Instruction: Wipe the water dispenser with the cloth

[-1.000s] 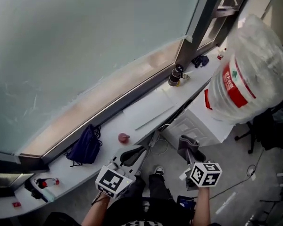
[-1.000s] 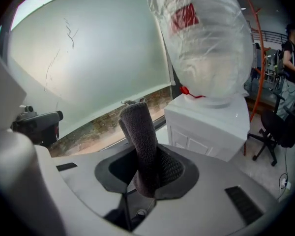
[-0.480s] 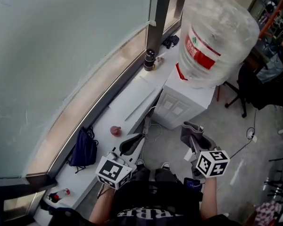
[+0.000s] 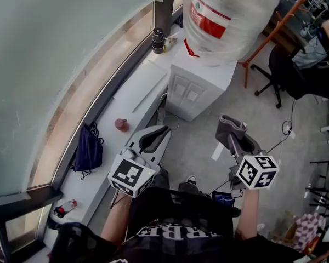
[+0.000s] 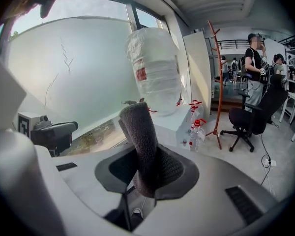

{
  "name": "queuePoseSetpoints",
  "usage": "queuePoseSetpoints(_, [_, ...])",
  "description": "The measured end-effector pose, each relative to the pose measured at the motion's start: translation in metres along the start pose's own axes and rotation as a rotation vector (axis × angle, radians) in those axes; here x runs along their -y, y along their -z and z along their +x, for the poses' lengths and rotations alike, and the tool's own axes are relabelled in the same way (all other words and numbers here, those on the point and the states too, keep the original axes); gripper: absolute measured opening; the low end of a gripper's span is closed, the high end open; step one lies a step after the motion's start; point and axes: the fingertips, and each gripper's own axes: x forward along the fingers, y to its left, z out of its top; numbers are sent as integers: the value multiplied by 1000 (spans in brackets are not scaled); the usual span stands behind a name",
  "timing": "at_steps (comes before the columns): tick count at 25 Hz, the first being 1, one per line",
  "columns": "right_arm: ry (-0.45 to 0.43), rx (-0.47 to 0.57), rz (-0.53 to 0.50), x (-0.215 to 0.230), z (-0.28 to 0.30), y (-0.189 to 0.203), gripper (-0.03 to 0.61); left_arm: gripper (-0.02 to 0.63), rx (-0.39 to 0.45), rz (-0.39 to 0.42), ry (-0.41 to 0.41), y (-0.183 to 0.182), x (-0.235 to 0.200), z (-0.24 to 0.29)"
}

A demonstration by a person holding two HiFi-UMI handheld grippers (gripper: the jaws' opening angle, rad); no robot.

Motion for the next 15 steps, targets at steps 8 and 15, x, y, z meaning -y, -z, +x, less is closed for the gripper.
queuePoseSetpoints(8, [-26,-10,5,66,-57,36,106,40,-22,0,-7,6,96,22])
queuePoseSetpoints(15, [-87,-10,-13,100,-101,61,106,40,-22,7,-46,8,172,28])
